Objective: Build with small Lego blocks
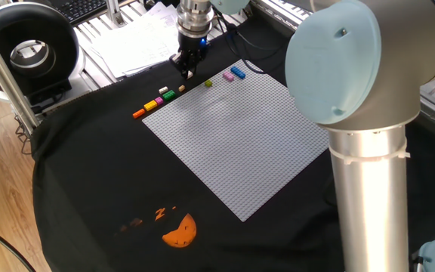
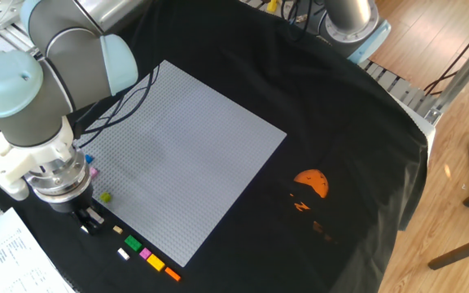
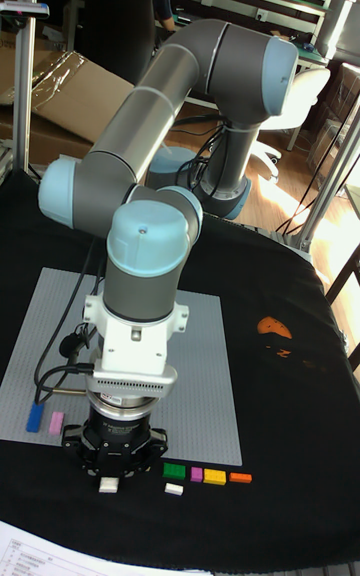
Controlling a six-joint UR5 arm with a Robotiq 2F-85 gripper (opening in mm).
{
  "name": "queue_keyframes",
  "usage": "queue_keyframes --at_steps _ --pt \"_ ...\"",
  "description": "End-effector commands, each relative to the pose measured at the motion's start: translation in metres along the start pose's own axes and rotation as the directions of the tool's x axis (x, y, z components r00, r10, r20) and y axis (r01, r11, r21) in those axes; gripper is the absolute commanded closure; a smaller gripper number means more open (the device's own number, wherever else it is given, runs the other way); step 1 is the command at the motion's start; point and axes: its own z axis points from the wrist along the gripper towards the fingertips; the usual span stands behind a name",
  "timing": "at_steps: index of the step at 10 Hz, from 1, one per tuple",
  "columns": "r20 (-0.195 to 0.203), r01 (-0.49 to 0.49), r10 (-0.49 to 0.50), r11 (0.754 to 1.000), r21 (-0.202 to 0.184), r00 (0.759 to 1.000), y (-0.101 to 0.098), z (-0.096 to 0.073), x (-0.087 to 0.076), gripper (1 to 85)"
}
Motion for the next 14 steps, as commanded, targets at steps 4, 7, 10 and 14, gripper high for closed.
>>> queue_keyframes --at_steps 4,7,10,14 --pt "-0.045 -0.016 0.015 1.000 -0.008 0.999 0.002 -0.018 0.012 63.0" --pt "-0.071 -0.026 0.024 0.999 -0.022 0.997 0.004 -0.027 0.025 64.3" --pt "-0.062 -0.020 0.017 0.999 -0.036 0.998 0.002 -0.028 0.039 64.7" --pt "-0.083 -0.019 0.016 0.999 -0.045 0.996 -0.005 -0.034 0.061 70.7"
